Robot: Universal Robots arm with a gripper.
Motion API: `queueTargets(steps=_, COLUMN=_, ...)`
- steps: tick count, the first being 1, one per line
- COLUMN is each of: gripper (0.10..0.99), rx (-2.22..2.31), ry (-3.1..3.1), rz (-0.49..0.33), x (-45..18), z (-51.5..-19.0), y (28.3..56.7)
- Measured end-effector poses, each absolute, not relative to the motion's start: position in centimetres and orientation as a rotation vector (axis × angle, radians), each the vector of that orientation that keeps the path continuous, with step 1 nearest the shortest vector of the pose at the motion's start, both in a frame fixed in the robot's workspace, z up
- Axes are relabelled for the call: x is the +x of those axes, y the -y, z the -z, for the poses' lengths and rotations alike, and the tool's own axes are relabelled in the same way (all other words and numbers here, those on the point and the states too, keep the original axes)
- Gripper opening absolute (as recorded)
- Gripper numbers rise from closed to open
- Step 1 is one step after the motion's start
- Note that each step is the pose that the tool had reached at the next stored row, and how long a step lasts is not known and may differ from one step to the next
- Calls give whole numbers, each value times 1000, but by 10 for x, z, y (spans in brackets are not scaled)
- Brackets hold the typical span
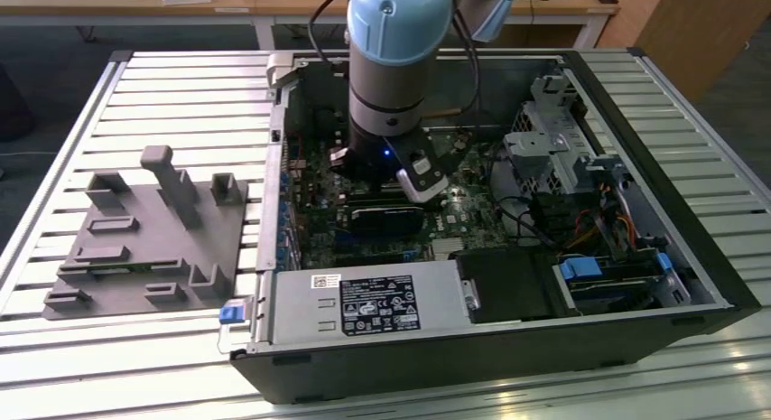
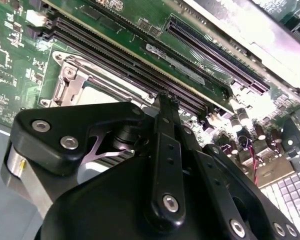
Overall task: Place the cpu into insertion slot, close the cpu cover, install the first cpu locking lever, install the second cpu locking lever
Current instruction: 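Install the second cpu locking lever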
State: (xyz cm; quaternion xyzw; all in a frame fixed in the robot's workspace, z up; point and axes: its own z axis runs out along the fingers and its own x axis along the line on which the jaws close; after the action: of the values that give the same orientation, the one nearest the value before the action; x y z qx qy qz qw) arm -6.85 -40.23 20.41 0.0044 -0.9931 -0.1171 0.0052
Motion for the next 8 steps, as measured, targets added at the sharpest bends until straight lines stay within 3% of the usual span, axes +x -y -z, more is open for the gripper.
queueTargets(steps=8, gripper=106, rx=13, ry=3107, rz=386, x=-70, z=-198, y=402)
